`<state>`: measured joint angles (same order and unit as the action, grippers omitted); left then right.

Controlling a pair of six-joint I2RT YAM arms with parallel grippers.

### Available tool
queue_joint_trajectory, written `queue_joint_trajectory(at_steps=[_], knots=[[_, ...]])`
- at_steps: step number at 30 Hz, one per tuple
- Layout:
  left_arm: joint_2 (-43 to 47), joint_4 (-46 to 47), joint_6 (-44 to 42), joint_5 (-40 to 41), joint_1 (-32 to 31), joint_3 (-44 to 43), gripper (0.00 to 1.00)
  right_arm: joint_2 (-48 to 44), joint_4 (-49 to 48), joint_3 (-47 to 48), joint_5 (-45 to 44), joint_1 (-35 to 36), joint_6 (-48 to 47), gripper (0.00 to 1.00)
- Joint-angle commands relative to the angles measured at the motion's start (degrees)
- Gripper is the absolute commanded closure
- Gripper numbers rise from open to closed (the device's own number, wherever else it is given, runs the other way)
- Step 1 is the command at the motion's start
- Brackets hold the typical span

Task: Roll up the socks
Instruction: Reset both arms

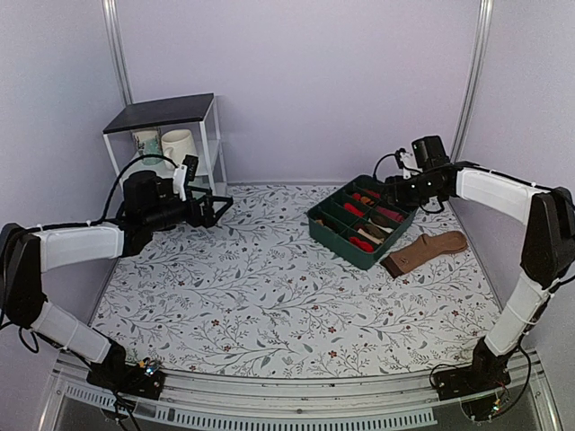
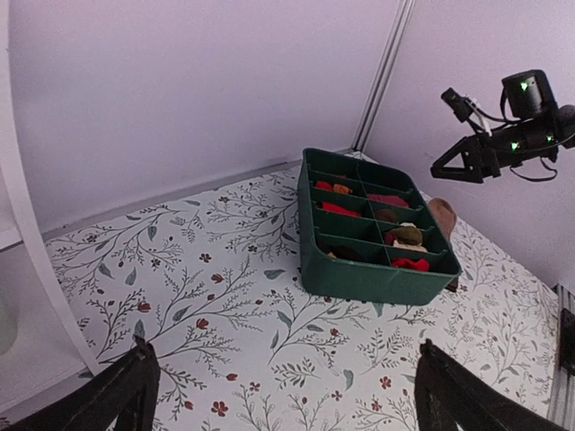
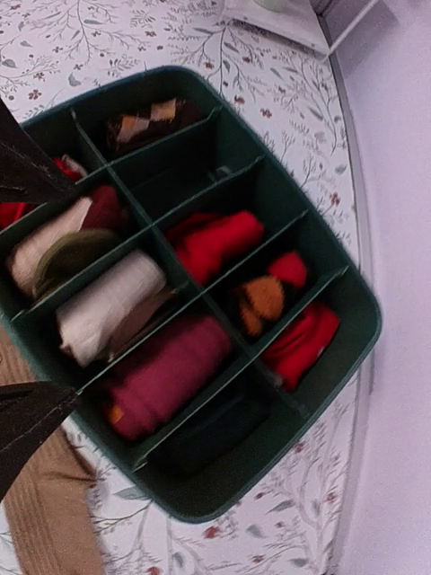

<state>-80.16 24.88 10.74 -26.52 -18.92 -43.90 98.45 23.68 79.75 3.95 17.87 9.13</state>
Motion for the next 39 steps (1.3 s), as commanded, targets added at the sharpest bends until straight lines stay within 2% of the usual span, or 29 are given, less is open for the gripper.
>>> queue_joint_trajectory(at_steps=[1,5,9,14,18,23,33,39], knots=[[-1.4,1.3,-0.8,-3.0,0.8,-2.7,0.01,-5.1,1.3,-7.3,-2.4,-2.4,6.0,0.32],[-3.0,-2.7,-1.7,-4.4,0.8,-4.9,0.01,-4.3,0.5,-9.5,1.5,-4.8,8.0,0.36],[-2.5,-2.9,-1.0,-5.3,0.7,-4.1,0.01,-1.7,-1.8,-9.4,5.3,-7.4,10.8,0.52],[-1.1,-1.9,-0.6,-5.0,0.7,-2.2,0.01,2.6,-3.0,-8.7,7.1,-7.8,12.3,0.58],[-0.9,-2.3,-0.9,-5.3,0.7,-2.0,0.00,4.7,-4.8,-10.7,8.1,-7.8,13.8,0.57],[-0.8,-2.6,-1.3,-5.3,0.7,-1.7,0.00,4.9,-7.8,-12.1,9.0,-7.8,16.4,0.48],[-0.3,-2.7,-1.2,-5.5,0.7,-1.2,0.01,8.2,-10.4,-13.5,13.5,-7.8,19.0,0.55],[0.4,-2.9,-1.4,-4.8,0.7,-0.7,0.01,3.9,-13.4,-16.7,10.0,-7.8,20.8,0.54]])
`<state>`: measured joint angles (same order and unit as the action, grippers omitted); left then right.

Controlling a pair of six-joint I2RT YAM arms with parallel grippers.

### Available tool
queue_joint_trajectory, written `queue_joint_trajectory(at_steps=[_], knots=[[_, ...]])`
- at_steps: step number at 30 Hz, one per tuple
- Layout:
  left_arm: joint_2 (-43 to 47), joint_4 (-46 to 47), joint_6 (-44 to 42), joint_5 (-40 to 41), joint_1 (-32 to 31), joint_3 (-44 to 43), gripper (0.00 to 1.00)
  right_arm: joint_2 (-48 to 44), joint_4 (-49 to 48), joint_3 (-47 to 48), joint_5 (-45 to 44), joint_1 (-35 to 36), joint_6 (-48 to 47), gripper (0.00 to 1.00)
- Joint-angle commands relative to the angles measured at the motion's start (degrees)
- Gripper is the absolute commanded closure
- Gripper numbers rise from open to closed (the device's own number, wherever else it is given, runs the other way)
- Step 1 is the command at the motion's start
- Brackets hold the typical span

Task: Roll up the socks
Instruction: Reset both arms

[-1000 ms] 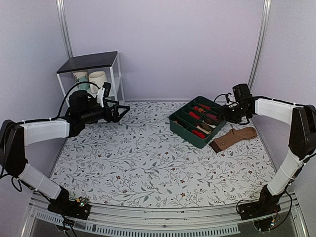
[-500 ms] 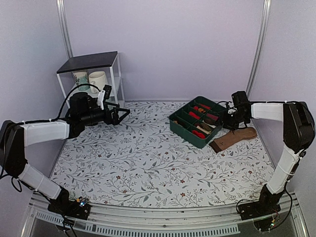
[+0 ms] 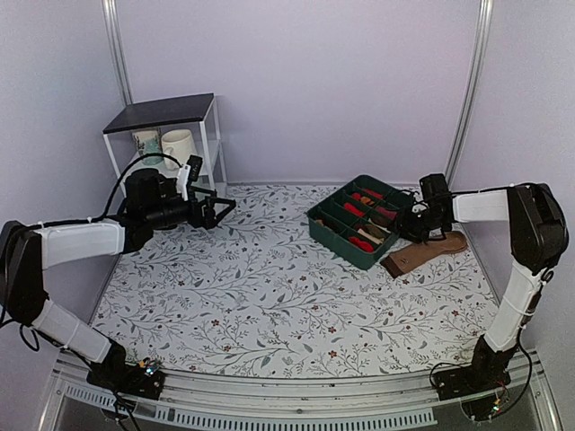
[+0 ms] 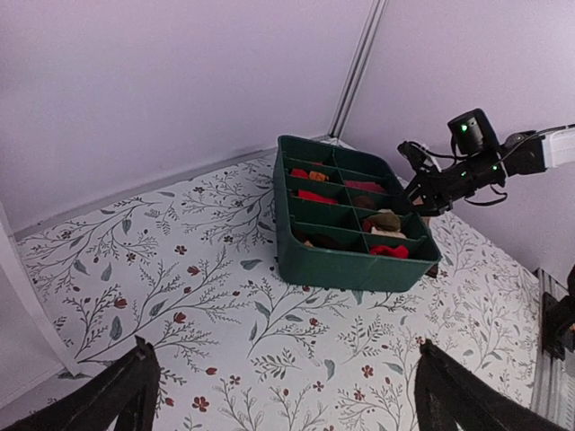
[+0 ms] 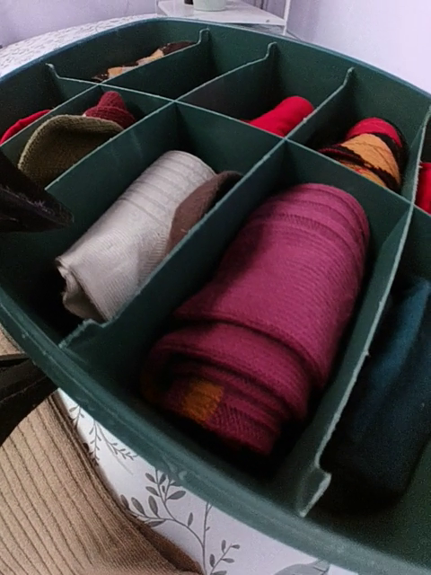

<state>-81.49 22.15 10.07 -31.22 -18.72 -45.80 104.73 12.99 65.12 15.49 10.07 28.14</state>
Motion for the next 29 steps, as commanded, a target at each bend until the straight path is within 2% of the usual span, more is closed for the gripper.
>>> queue_joint_trajectory(at_steps=[1,6,11,15,20,29], knots=[[1.7,-0.3,-0.4,0.3,0.5,1.2,0.00,-3.1,-2.7,-2.4,-1.9,0.1,1.5,0.52],[1.7,-0.8,1.8,4.4,0.6,0.5,0.00,-9.2,-2.9,-4.8,-4.4,0.0,0.2,0.45],[2.1,-1.0,7.1,13.6,-0.5,-0.1,0.01,-14.2,-2.1,-6.6,-4.8,0.0,-1.6,0.43],[4.0,-1.8,11.7,31.4,-3.8,0.7,0.00,-17.7,-1.2,-6.6,-5.4,0.3,-3.3,0.39],[2.2,-8.9,15.7,44.1,-6.1,-3.5,0.01,-21.1,1.3,-4.8,-7.0,0.4,-5.7,0.33],[1.3,-11.5,14.5,49.3,-7.6,-5.7,0.01,-24.8,2.2,-5.7,-9.7,0.3,-9.6,0.20]])
